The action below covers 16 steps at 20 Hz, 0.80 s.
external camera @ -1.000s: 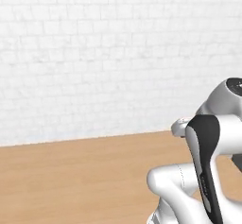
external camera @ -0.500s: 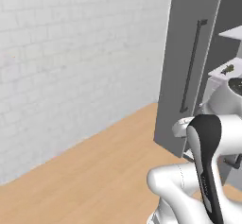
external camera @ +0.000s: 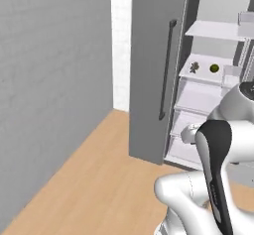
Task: Place one lime and one fish in each tupperware on the nearby counter, to pack two identical lunches.
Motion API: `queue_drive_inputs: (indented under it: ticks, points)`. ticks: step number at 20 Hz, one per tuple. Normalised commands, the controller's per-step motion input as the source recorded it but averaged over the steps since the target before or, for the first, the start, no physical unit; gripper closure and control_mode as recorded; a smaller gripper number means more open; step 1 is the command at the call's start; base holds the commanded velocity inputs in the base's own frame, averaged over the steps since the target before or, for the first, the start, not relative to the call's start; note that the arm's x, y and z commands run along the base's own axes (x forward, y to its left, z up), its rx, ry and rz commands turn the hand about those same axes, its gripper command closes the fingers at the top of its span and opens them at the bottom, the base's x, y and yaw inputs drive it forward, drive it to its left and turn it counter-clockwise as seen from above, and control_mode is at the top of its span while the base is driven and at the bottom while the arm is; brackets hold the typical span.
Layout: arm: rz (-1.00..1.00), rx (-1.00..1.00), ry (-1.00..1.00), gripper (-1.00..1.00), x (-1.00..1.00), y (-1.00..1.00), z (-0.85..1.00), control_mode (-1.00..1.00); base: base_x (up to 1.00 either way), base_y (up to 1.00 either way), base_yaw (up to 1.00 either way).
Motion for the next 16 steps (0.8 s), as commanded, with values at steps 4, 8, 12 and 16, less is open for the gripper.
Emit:
queue_drive_inputs:
  ticks: [4, 8, 12, 16]
  points:
    - [0.00, 0.00, 0.00, -1.00, 0.00, 0.00, 0.00, 1.00, 0.57, 0.91, -0.59]
    - [0.00, 0.00, 0.00, -1.00, 0.00, 0.00, 0.00, 1.00, 0.71, 0.59, -0.72]
    - [0.00, 0.00, 0.00, -1.00, 0.00, 0.00, 0.00, 1.00, 0.63, 0.51, -0.75]
    - [0.00, 0.00, 0.00, -1.00, 0.00, 0.00, 0.00, 1.00, 0.57, 0.36, -0.65]
